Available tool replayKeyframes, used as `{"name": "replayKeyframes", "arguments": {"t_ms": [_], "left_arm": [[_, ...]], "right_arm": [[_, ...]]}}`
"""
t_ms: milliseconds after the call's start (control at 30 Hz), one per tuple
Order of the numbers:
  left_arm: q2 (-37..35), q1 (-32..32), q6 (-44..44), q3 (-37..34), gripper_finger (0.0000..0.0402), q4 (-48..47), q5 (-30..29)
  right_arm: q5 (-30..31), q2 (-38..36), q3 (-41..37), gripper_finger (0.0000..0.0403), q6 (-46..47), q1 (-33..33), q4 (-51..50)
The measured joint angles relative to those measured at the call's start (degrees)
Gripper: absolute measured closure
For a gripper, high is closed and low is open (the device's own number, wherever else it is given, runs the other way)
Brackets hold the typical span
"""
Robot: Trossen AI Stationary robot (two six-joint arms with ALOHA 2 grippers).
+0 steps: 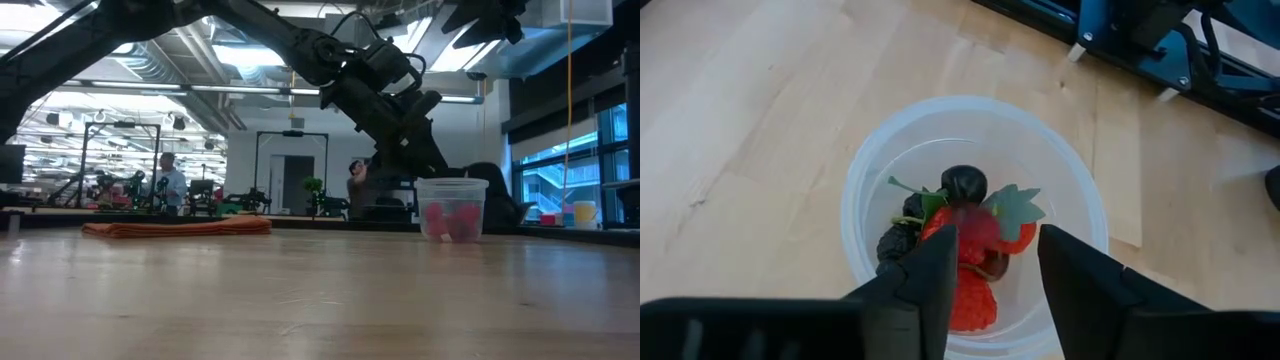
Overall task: Pick and placing Produce into tupperware
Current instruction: Put the black cherry into the transparent container
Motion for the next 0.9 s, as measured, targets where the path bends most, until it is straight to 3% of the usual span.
{"name": "replayKeyframes", "arguments": {"t_ms": [267, 467, 700, 900], "left_arm": [[-0.55, 0.21, 2.34, 0.02, 0.0264, -2.10, 0.41], [-7.40, 3.00, 10.65, 0.15, 0.0258, -19.47, -0.14], [-15.38, 7.26, 13.62, 0.13, 0.0248, -45.44, -11.36], [-17.68, 11.14, 13.11, 0.10, 0.0247, -52.26, -12.57]], "right_arm": [[0.00, 0.00, 0.00, 0.0163, 0.15, 0.00, -0.02], [0.00, -0.02, 0.00, 0.0163, 0.10, 0.00, -0.44], [-0.01, -0.02, 0.00, 0.0163, 0.02, 0.00, -0.50], [0.00, -0.02, 0.00, 0.0163, -0.07, 0.00, -0.48]]}}
